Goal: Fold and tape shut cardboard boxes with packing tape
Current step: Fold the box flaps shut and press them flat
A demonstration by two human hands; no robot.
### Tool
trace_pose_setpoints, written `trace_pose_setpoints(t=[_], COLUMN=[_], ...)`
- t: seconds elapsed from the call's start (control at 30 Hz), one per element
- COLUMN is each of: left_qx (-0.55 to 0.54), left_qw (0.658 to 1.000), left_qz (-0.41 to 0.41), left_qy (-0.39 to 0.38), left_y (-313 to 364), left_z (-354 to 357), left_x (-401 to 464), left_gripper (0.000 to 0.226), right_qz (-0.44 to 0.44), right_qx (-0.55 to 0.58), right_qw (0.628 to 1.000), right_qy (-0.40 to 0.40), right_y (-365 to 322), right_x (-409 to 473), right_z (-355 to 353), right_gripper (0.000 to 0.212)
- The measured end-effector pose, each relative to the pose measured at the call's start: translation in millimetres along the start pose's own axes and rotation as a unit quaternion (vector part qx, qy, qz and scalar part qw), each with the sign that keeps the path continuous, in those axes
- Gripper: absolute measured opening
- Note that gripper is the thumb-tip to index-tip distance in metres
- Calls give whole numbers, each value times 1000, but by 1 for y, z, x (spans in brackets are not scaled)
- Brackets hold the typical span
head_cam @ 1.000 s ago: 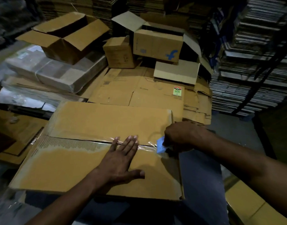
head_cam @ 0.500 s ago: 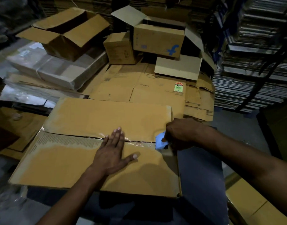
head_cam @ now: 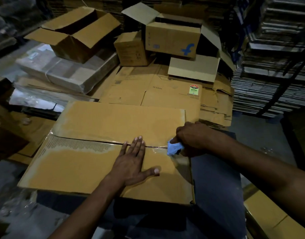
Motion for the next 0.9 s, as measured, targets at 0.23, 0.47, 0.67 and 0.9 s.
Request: trace_pose_setpoints(t=[0.23,0.47,0.67,0.9], left_qx=[-20,-21,-46,-48], left_qw=[998,996,996,996], left_qz=[60,84,77,77], left_qy=[-3,4,15,19], left_y=[36,65,74,71], left_z=[-9,-15,-5,-3], left_x=[13,17,17,17], left_gripper=[137,135,130,125], right_qz=[0,-2,-9,27], right_qx=[10,10,-9,-16], right_qw=[1000,999,997,997], right_qy=[-8,-36,-75,-73], right_y=[2,1,-3,19], right_x=[-3,-3,4,1], right_z=[3,-2,-6,-8], right_gripper=[50,42,47,20])
Point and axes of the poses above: each hand's wrist, its own x-axis towards the middle knuckle, its own z-axis out of the palm, y = z × x, the point moved 4 cm from there along x, towards the middle knuckle, and after that the axes turned 3 degrees about x, right-handed, at the moved point
